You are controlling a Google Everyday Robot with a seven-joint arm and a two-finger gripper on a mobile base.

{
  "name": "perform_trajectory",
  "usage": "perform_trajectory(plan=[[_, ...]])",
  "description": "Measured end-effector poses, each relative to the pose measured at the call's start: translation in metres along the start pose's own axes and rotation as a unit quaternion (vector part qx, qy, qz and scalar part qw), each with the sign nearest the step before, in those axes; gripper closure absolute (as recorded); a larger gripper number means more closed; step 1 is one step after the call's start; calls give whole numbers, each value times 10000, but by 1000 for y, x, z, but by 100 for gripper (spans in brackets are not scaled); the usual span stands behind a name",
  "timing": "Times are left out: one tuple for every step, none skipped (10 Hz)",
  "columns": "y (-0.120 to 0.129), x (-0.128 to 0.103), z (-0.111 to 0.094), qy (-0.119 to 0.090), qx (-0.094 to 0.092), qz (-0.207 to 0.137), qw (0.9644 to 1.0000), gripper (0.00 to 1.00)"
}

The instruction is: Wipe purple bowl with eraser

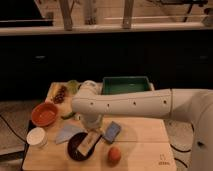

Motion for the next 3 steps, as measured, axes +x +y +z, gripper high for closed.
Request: perform_trajectory(plan=[[-1,1,1,-7,10,28,10000,94],[-6,1,3,-19,61,60,10000,94],[-7,2,4,-20,67,68,10000,94]])
